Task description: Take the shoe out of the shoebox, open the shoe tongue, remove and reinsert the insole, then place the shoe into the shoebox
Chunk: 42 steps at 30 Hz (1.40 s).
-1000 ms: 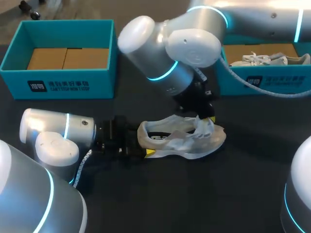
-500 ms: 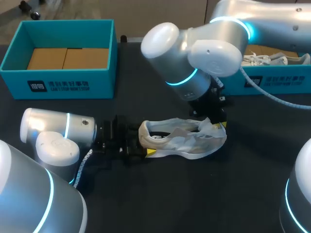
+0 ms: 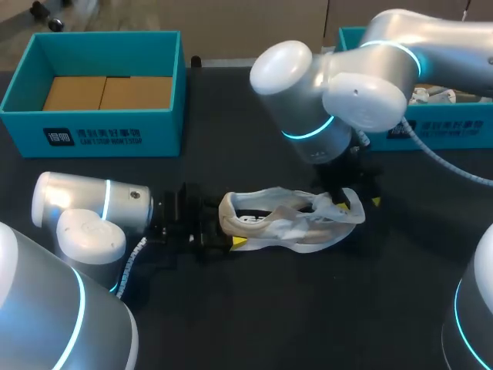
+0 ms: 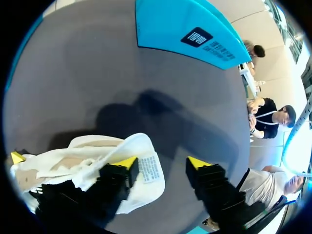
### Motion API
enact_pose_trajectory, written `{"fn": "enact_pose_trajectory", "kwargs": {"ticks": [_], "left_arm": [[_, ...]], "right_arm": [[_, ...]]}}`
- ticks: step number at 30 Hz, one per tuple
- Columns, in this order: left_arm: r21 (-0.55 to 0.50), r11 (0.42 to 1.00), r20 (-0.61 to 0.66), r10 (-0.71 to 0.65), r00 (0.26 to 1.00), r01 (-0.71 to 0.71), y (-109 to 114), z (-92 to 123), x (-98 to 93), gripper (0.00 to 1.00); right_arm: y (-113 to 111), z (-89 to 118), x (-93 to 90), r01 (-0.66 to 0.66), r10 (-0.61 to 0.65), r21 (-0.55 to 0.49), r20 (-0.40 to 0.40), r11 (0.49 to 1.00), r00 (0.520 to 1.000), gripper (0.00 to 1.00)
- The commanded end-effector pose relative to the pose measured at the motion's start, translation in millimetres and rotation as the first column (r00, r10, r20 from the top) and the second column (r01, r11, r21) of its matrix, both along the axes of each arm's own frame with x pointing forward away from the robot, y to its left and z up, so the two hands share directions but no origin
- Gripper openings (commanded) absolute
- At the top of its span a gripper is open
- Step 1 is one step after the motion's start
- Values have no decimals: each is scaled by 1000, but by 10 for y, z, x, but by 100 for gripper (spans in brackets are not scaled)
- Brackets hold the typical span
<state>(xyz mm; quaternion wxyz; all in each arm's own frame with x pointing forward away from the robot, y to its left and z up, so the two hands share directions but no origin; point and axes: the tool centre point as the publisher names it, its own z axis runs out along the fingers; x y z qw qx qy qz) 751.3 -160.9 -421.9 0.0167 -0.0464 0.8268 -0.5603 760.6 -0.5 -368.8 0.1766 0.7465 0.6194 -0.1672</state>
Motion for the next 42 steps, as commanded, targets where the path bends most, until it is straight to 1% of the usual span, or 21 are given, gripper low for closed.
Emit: {"fn": "enact_pose_trajectory", "kwargs": {"ticks": [1,8,18,22,25,30,33,36,37,39,42], "left_arm": [[3,1000,0,-1,1000,1,13,-20,-10,0],[3,1000,0,-1,1000,1,13,-20,-10,0],[3,1000,0,-1,1000,1,13,-20,-10,0],[3,1000,0,-1,1000,1,13,-20,-10,0],[3,1000,0,-1,1000,1,13,-20,-10,0],[3,1000,0,-1,1000,1,13,-20,-10,0],[3,1000,0,-1,1000,1,13,-20,-10,0],[3,1000,0,-1,1000,1,13,-20,-10,0],[3,1000,0,-1,1000,1,13,-20,-10,0],[3,1000,0,-1,1000,1,13,-20,-10,0],[3,1000,0,-1,1000,1,13,-20,-10,0]], "right_arm": [[88,111,-16,-3,3,-13,4,1000,1000,100],[252,284,6,-7,7,-34,12,999,1000,100],[453,552,105,-31,35,-75,47,997,998,100],[550,657,149,-75,81,-74,72,994,994,100],[640,746,184,-134,141,-79,82,988,987,100],[787,940,232,-241,252,-126,75,962,965,100],[856,1044,265,-313,325,-140,72,939,943,100],[929,1098,308,-391,403,-133,76,911,912,100],[969,1116,332,-434,446,-124,84,892,891,100],[1025,1128,367,-488,498,-122,70,864,865,100],[1132,1152,426,-593,600,-103,72,799,797,100]]}}
